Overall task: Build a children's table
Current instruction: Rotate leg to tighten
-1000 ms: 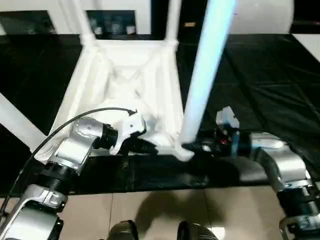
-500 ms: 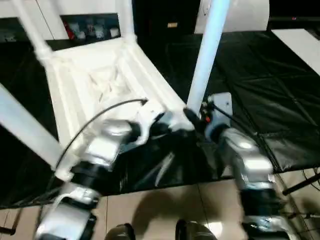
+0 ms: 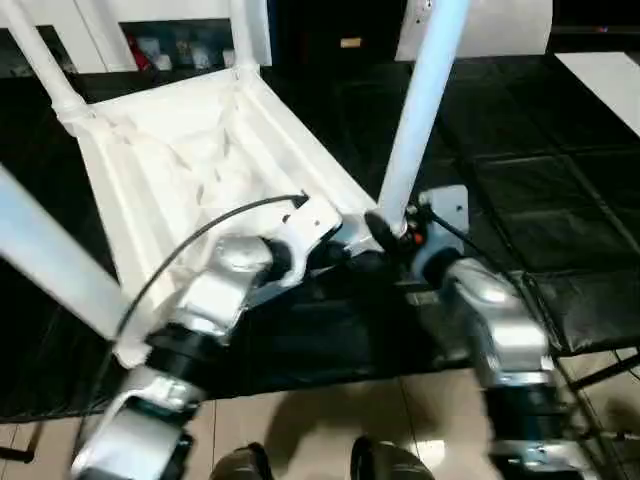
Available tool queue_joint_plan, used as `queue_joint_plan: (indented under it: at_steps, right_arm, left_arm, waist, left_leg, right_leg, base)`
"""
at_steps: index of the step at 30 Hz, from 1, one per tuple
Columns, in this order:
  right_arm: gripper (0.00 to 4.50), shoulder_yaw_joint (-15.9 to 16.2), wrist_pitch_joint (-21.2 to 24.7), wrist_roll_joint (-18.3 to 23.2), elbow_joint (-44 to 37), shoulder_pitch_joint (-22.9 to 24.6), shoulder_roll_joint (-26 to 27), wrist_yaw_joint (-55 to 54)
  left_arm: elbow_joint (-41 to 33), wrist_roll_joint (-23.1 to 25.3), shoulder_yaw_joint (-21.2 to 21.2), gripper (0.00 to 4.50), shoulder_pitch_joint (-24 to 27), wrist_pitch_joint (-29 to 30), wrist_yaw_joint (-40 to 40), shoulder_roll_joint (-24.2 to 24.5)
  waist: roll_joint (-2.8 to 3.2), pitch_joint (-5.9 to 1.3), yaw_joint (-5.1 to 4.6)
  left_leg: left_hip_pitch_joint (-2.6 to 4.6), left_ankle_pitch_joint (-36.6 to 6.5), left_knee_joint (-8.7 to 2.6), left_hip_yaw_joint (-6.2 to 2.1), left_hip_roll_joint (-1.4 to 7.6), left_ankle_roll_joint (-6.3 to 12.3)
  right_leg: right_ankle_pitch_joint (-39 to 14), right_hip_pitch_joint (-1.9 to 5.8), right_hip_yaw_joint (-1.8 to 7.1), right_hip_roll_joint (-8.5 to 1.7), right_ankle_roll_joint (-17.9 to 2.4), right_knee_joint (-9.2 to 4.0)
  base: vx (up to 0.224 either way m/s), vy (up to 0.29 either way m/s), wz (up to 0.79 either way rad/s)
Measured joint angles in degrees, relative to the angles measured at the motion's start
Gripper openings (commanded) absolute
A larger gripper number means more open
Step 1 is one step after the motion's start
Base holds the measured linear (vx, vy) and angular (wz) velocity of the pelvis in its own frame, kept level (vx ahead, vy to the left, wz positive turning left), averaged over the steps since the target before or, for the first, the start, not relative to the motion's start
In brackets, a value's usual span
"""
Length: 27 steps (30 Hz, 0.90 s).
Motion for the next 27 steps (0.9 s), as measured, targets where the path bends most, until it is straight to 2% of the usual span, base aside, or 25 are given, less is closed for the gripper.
queue_joint_plan:
  at_steps: [2, 5, 6, 7, 11, 14, 20, 27]
  right_arm:
    - [3.99, 1.56, -1.25, 0.62, 0.22, 0.19, -4.86, 6.94]
    - [4.15, 2.53, -3.13, 1.73, 1.17, -0.01, -9.00, 14.57]
    - [4.40, 2.98, -3.70, 1.84, 1.55, -0.26, -9.74, 16.32]
    - [4.40, 4.48, -5.13, 2.16, 2.57, -1.08, -11.67, 19.73]
    - [4.47, 5.45, -7.30, 2.90, 3.45, -2.28, -15.41, 26.92]
    - [4.47, 6.66, -7.70, 5.45, 4.97, -2.87, -18.17, 34.62]
    - [3.93, 8.51, -8.59, 7.71, 7.91, -4.46, -20.06, 44.15]
    - [3.39, 9.29, -8.51, 9.22, 10.54, -6.43, -20.17, 49.08]
  left_arm:
    - [-0.13, -0.48, -0.78, 0.00, 0.45, -2.93, -3.90, 2.94]
    - [0.12, -1.83, -1.15, 0.00, 1.15, -6.05, -8.87, 5.73]
    - [0.14, -2.05, -1.25, 0.00, 1.35, -6.76, -10.28, 6.41]
    - [0.19, -2.41, -1.48, 0.00, 1.52, -7.82, -12.37, 7.44]
    - [0.60, -3.46, -2.45, 0.00, 1.78, -10.54, -17.35, 10.18]
    - [1.19, -4.34, -2.89, 0.00, 1.78, -12.52, -21.91, 13.00]
    - [1.91, -4.81, -3.25, 0.00, 1.70, -14.88, -25.37, 14.26]
    - [2.28, -5.36, -3.78, 0.00, 1.63, -16.08, -27.53, 15.03]
  waist:
    - [0.06, 0.04, 0.27]
    - [0.06, 0.05, 0.93]
    - [0.05, 0.05, 1.17]
    - [0.07, 0.06, 1.48]
    - [0.05, 0.05, 2.08]
    - [0.05, 0.05, 2.32]
    - [0.01, 0.03, 2.74]
    - [0.00, 0.03, 2.85]
  left_leg:
    - [-0.03, -0.01, 0.01, -0.01, 0.02, -0.01]
    - [-0.01, 0.00, 0.09, -0.01, 0.07, -0.01]
    - [-0.03, 0.00, 0.14, -0.02, 0.06, -0.01]
    - [-0.04, 0.00, 0.25, -0.02, 0.06, -0.01]
    - [-0.04, -0.02, 0.45, -0.02, 0.05, 0.01]
    - [-0.02, -0.02, 0.48, -0.02, 0.07, 0.02]
    - [-0.05, -0.04, 0.63, -0.01, 0.09, 0.06]
    - [-0.10, -0.06, 0.79, -0.02, 0.12, 0.09]
  right_leg:
    - [-0.02, -0.03, -0.02, 0.02, -0.02, 0.03]
    - [-0.04, -0.05, -0.04, 0.04, -0.05, 0.17]
    - [-0.05, -0.04, -0.04, 0.04, -0.08, 0.23]
    - [-0.06, -0.03, -0.04, 0.01, -0.09, 0.27]
    - [-0.03, 0.06, 0.00, -0.02, -0.14, 0.32]
    - [-0.02, 0.06, -0.02, -0.02, -0.15, 0.37]
    - [-0.02, 0.07, -0.04, -0.02, -0.15, 0.44]
    - [-0.01, 0.06, -0.04, -0.02, -0.16, 0.51]
  base:
    - [0.000, 0.000, 0.00]
    - [0.000, 0.000, 0.00]
    - [0.000, 0.000, 0.00]
    - [0.000, 0.000, 0.00]
    - [0.000, 0.000, 0.00]
    - [0.000, 0.000, 0.00]
    - [0.000, 0.000, 0.00]
    - [0.000, 0.000, 0.00]
